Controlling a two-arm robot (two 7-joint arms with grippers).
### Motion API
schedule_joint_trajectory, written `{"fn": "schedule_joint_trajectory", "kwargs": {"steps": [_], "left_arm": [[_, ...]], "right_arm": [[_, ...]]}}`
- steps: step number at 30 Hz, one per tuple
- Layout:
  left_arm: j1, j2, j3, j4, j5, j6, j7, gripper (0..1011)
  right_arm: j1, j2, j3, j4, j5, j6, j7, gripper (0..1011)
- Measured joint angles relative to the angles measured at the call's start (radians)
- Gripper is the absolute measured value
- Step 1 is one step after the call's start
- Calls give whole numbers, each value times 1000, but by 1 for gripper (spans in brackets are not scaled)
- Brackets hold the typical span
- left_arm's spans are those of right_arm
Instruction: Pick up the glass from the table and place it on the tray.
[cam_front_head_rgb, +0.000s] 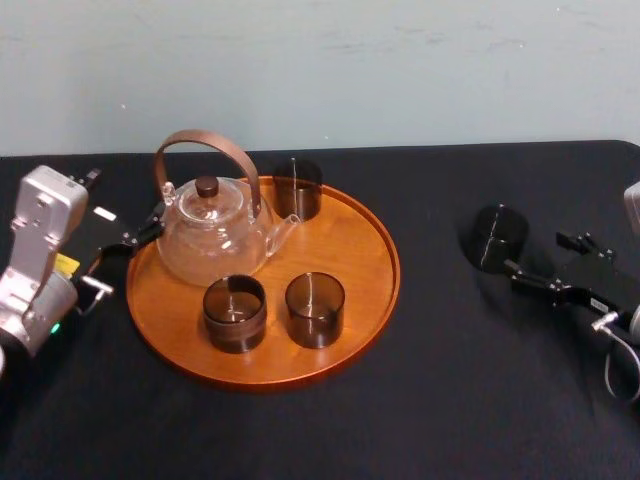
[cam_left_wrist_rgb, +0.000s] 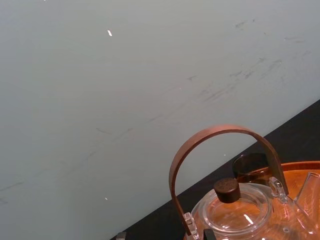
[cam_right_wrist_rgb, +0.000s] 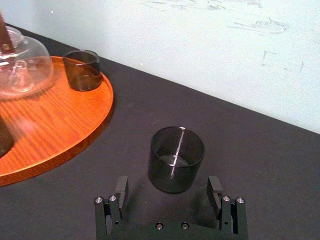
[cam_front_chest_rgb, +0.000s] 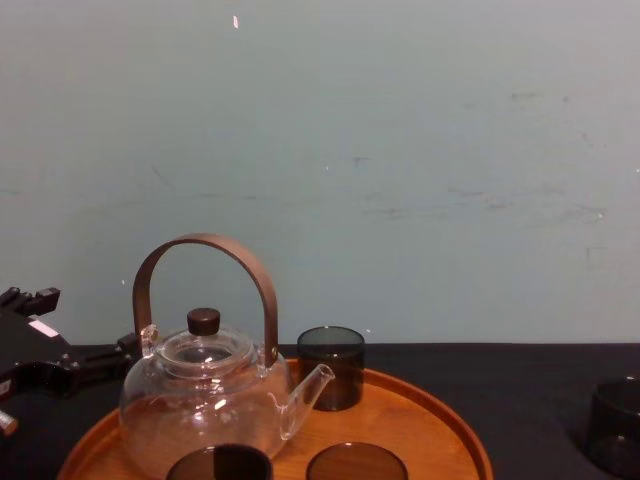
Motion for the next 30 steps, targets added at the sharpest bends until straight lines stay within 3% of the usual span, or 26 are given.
{"fn": "schedule_joint_trajectory", "kwargs": {"steps": [17, 30], "left_arm": [[0, 0, 0, 0, 0, 0, 0, 1001], [0, 0, 0, 0, 0, 0, 0, 1001]], "right_arm": [[110, -50, -38, 130, -39, -24, 13, 1002], [158, -72, -55, 200, -43, -39, 36, 1002]]}}
